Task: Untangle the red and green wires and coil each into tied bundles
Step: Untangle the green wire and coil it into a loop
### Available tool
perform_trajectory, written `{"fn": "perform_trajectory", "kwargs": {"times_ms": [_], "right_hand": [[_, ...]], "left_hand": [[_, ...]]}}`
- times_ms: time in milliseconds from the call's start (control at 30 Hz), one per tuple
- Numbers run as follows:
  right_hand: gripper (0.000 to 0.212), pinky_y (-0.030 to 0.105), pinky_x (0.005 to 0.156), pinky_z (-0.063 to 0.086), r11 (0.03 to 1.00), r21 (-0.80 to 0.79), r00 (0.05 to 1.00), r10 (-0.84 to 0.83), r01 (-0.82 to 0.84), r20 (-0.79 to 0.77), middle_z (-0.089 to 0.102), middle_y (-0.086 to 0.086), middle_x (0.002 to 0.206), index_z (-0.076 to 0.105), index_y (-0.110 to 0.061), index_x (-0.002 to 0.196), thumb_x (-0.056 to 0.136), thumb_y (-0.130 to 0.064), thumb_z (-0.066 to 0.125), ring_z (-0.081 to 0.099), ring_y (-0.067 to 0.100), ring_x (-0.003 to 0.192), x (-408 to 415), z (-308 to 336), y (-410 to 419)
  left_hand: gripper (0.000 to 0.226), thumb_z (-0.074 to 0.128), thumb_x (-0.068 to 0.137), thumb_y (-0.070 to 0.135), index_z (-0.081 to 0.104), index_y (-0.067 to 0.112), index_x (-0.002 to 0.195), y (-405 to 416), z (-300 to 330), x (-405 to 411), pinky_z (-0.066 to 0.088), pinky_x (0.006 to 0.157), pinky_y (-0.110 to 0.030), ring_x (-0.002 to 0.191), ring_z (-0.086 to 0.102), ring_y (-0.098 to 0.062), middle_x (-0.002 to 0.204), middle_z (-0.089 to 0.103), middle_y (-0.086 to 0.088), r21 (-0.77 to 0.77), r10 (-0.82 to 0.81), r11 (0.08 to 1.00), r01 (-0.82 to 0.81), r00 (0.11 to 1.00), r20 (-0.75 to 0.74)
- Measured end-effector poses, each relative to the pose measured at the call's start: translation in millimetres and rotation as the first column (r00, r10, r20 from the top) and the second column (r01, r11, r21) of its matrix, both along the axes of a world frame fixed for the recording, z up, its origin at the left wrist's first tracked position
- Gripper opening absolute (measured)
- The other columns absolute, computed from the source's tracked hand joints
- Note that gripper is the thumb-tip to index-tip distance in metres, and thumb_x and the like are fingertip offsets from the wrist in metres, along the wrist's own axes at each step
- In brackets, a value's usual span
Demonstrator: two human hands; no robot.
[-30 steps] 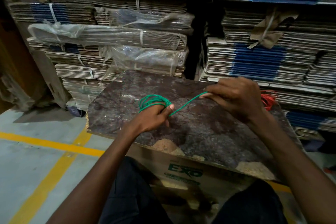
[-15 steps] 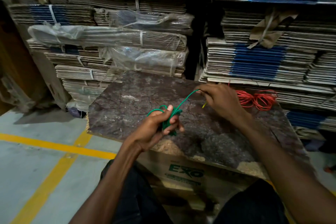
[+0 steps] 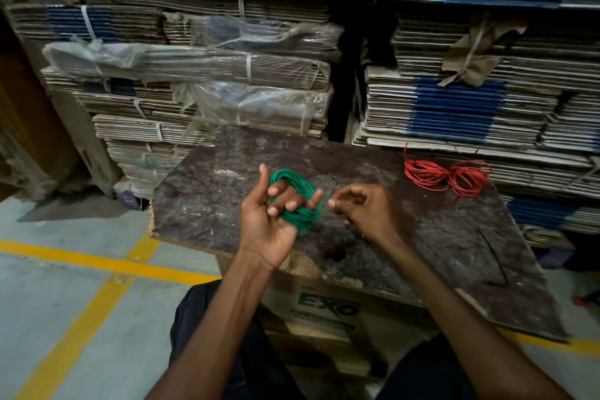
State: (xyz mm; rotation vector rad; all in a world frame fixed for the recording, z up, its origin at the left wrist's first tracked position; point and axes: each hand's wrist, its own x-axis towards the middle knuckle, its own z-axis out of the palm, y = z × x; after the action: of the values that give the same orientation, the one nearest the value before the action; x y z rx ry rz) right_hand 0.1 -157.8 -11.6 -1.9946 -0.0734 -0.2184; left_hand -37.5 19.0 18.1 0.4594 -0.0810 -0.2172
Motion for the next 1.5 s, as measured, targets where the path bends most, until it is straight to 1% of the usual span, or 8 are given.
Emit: {"fn": "perform_trajectory", "kwargs": {"times_ms": [200, 300, 433, 600, 800, 1100, 1333, 1500], "right_hand": [[0.027, 0.019, 0.063, 0.044, 0.77, -0.612, 0.982, 0.181, -0.179, -0.059, 0.076, -0.008, 0.094, 0.073, -0.031, 0.109, 0.082, -0.027, 0.071, 0.068, 0.004, 0.084, -34.7, 17.8, 6.3], [0.022, 0.029, 0.066, 0.05, 0.669, -0.718, 0.975, 0.214, -0.192, -0.061, 0.073, -0.004, 0.088, 0.073, -0.032, 0.101, 0.08, -0.034, 0.066, 0.068, 0.015, 0.088, -48.6, 30.3, 9.8], [0.02, 0.026, 0.064, 0.038, 0.56, -0.816, 0.972, 0.234, -0.143, -0.01, 0.07, -0.002, 0.087, 0.071, -0.03, 0.094, 0.079, -0.041, 0.063, 0.064, 0.022, 0.093, -59.8, 45.7, 10.1], [0.019, 0.029, 0.065, 0.048, 0.61, -0.777, 0.95, 0.309, -0.157, 0.05, 0.073, -0.004, 0.085, 0.074, -0.035, 0.096, 0.081, -0.033, 0.064, 0.066, 0.017, 0.083, -66.9, 70.5, 10.3], [0.016, 0.034, 0.068, 0.05, 0.658, -0.722, 0.917, 0.39, -0.215, 0.082, 0.074, -0.006, 0.092, 0.073, -0.033, 0.097, 0.081, -0.032, 0.071, 0.066, 0.017, 0.087, -51.8, 77.9, 3.2], [0.016, 0.039, 0.066, 0.048, 0.692, -0.713, 0.88, 0.405, -0.118, 0.248, 0.059, -0.016, 0.086, 0.074, -0.039, 0.088, 0.073, -0.042, 0.078, 0.048, 0.011, 0.088, -27.7, 70.1, -10.3], [0.016, 0.039, 0.071, 0.047, 0.809, -0.564, 0.894, 0.364, -0.164, 0.262, 0.062, -0.014, 0.078, 0.074, -0.036, 0.079, 0.068, -0.048, 0.078, 0.055, 0.011, 0.079, -16.3, 52.3, -9.0], [0.024, 0.028, 0.079, 0.048, 0.935, -0.108, 0.914, 0.353, -0.338, 0.2, 0.068, 0.001, 0.091, 0.075, -0.022, 0.093, 0.071, -0.028, 0.083, 0.063, 0.013, 0.086, -14.1, 36.1, -13.0]], "left_hand": [[0.039, 0.038, 0.098, 0.042, 0.049, 0.018, 0.07, 1.5, 3.1, 20.5, 0.027, 0.113, -0.046, 0.114, 0.061, -0.03, 0.085, 0.071, -0.008, 0.042, 0.047, 0.998, -0.049, 0.998, 0.052], [0.029, 0.041, 0.094, 0.039, 0.047, 0.016, 0.076, -3.6, -0.6, 23.6, 0.039, 0.1, -0.035, 0.111, 0.059, -0.025, 0.119, 0.066, -0.021, 0.208, 0.053, 0.975, -0.075, 0.992, 0.112], [0.029, 0.04, 0.097, 0.035, 0.046, 0.017, 0.075, -13.0, -6.5, 21.5, 0.038, 0.085, -0.028, 0.109, 0.053, -0.018, 0.124, 0.064, -0.019, 0.412, 0.036, 0.904, -0.114, 0.981, 0.193], [0.032, 0.035, 0.103, 0.032, 0.048, 0.014, 0.08, -16.0, -16.6, 24.0, 0.037, 0.103, -0.041, 0.126, 0.053, -0.029, 0.123, 0.065, -0.017, 0.606, -0.029, 0.782, -0.147, 0.962, 0.271], [0.03, 0.046, 0.099, 0.031, 0.056, 0.008, 0.083, -22.6, -19.0, 18.2, 0.047, 0.057, -0.02, 0.059, 0.06, -0.009, 0.069, 0.066, -0.001, 0.697, -0.089, 0.714, -0.061, 0.98, 0.177], [0.044, 0.047, 0.095, 0.039, 0.071, 0.006, 0.079, -23.8, -33.6, 20.7, 0.045, 0.071, -0.029, 0.071, 0.063, -0.024, 0.067, 0.067, -0.01, 0.769, -0.182, 0.639, 0.015, 0.974, 0.132], [0.029, 0.034, 0.103, 0.026, 0.048, 0.001, 0.108, -31.7, -27.6, 12.9, 0.038, 0.051, -0.026, 0.04, 0.037, -0.005, 0.051, 0.04, 0.006, 0.659, -0.157, 0.746, 0.096, 0.987, 0.033], [0.035, 0.035, 0.1, 0.032, 0.05, 0.014, 0.075, -32.6, -22.8, 6.5, 0.038, 0.059, -0.029, 0.037, 0.027, -0.008, 0.042, 0.03, 0.008, 0.497, -0.176, 0.849, 0.178, 0.983, -0.051]]}}
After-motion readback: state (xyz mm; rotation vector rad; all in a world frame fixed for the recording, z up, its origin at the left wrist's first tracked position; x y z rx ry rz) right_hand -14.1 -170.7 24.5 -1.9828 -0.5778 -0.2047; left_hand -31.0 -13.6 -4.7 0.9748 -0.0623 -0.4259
